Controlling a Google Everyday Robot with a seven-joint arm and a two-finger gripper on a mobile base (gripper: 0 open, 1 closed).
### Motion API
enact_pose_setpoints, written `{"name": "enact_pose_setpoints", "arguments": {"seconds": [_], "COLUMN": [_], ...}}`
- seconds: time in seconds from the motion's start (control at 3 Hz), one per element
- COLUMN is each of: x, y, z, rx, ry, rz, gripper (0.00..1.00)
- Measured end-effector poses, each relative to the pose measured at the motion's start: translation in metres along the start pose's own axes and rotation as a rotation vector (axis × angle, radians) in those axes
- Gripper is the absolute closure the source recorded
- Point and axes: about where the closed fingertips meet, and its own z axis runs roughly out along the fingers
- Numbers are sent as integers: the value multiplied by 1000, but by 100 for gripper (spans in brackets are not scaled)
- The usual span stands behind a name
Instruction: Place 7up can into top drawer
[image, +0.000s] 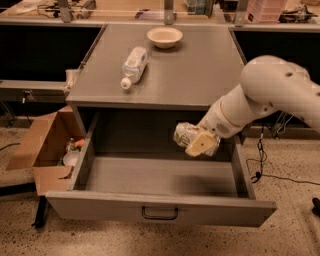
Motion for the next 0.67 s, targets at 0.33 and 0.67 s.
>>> {"name": "enact_pose_setpoints", "arguments": {"seconds": [0.33,0.67], "x": [39,69], "y": [15,15], "z": [32,61], "rx": [-16,-1], "ry": [67,96], "rz": [76,132], "gripper": [100,81]}}
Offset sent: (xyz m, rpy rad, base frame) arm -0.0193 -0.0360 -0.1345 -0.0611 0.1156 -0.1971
